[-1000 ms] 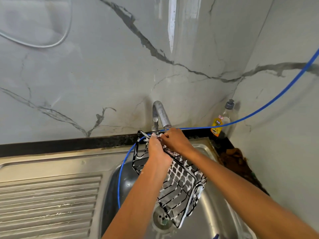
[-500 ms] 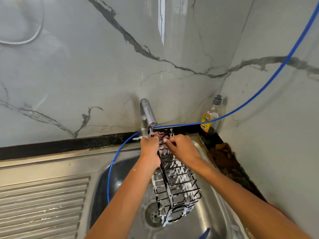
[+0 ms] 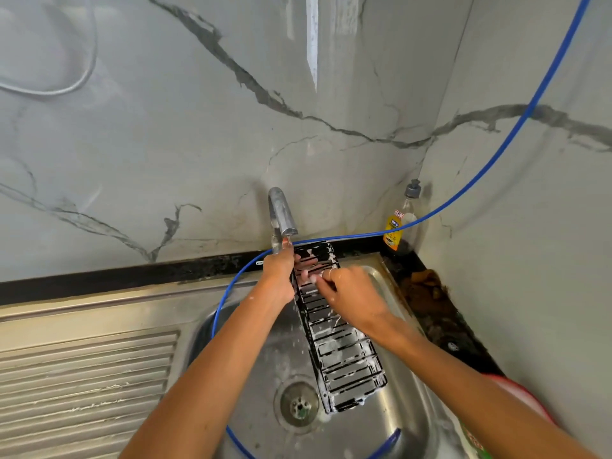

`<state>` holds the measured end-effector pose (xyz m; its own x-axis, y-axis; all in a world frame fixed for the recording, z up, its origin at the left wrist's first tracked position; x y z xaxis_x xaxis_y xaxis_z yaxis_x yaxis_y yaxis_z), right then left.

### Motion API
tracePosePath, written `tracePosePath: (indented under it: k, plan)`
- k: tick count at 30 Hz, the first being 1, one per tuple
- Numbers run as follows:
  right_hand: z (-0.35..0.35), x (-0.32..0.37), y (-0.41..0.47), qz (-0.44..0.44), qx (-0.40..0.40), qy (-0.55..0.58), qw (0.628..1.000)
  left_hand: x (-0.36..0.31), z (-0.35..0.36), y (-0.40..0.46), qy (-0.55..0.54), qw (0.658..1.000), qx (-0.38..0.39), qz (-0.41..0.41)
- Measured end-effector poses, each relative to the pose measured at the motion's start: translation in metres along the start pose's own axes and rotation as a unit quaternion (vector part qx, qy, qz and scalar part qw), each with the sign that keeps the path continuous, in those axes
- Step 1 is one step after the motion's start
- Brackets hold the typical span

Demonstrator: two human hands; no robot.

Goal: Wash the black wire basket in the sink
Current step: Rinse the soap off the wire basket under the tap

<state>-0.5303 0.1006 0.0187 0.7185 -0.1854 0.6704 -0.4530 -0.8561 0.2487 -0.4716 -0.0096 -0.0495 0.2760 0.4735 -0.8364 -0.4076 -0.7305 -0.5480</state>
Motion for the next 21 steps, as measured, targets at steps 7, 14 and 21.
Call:
tracePosePath:
  k: [7,14,21]
  plan:
    - [-0.008,-0.002,-0.003,0.024,-0.062,0.059,0.996,-0.008,0.012,-0.012,-0.019,0.992,0.120,0.041]
    - [-0.016,-0.006,0.005,0.046,-0.129,0.121,0.983,0.001,0.030,-0.034,-0.136,0.961,0.208,0.120]
    - [-0.017,-0.015,0.011,0.081,-0.141,0.142,0.976,0.003,0.032,-0.023,-0.209,0.953,0.190,0.107]
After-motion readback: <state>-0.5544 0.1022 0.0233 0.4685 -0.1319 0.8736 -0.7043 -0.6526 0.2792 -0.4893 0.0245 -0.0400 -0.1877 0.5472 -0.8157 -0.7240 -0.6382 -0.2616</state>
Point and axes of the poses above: each hand's wrist, its own y-axis towards the middle knuckle, its own z-axis out of the palm, x = y × z, the point moved 10 cm from there along y, towards the middle knuckle, and after that the axes turned 15 degrees about y, right-handed, at the moved point
